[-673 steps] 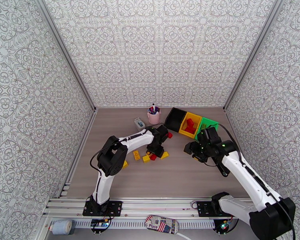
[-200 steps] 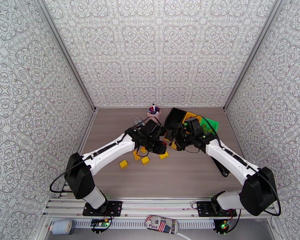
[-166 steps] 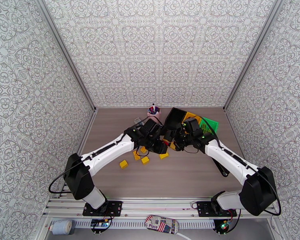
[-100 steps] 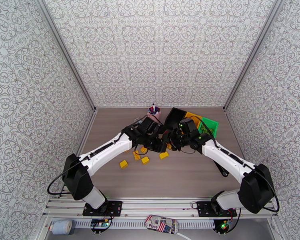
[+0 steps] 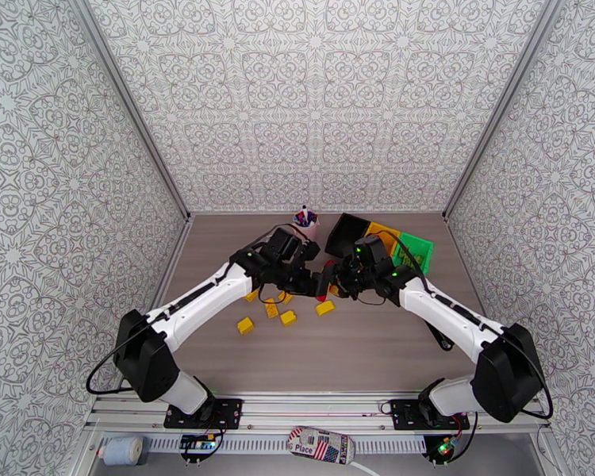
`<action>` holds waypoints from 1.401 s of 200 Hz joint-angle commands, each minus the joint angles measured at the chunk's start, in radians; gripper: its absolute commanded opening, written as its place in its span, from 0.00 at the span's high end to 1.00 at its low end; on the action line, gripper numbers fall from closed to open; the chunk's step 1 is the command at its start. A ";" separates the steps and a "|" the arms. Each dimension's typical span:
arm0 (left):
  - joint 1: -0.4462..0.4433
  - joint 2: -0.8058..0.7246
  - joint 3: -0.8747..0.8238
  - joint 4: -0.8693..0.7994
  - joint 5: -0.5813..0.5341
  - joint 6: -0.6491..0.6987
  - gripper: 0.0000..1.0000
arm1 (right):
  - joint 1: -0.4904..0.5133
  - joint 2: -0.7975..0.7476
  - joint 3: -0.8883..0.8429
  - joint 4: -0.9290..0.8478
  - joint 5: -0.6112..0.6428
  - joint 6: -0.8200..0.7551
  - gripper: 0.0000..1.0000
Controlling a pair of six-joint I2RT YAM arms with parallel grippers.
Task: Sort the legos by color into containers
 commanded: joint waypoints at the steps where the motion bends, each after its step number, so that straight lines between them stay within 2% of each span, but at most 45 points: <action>1: 0.036 -0.070 -0.034 0.051 -0.035 -0.035 0.30 | -0.044 0.060 0.062 -0.045 -0.007 -0.045 0.77; 44: 0.092 -0.180 -0.091 0.031 -0.137 -0.036 0.27 | -0.212 0.191 0.250 -0.231 -0.001 -0.224 0.77; 74: 0.144 -0.198 -0.103 0.004 -0.168 -0.022 0.24 | -0.326 0.315 0.462 -0.411 0.091 -0.357 0.77; 114: 0.167 -0.131 -0.058 -0.042 -0.202 0.016 0.25 | -0.433 0.502 0.770 -0.569 0.168 -0.439 0.76; 166: 0.159 0.023 0.055 -0.064 -0.280 0.011 0.25 | -0.480 0.716 1.100 -0.759 0.243 -0.511 0.65; 188: 0.141 0.108 0.123 -0.079 -0.299 0.011 0.27 | -0.486 0.758 1.149 -0.787 0.257 -0.520 0.57; 205: 0.124 0.172 0.177 -0.094 -0.305 0.016 0.29 | -0.488 0.767 1.169 -0.801 0.273 -0.528 0.43; 226: 0.101 0.248 0.252 -0.120 -0.314 0.027 0.29 | -0.488 0.759 1.179 -0.818 0.286 -0.547 0.33; 250: 0.077 0.327 0.338 -0.152 -0.341 0.040 0.29 | -0.488 0.719 1.152 -0.831 0.294 -0.572 0.30; 280: 0.052 0.433 0.446 -0.187 -0.387 0.048 0.29 | -0.479 0.593 1.000 -0.770 0.266 -0.581 0.30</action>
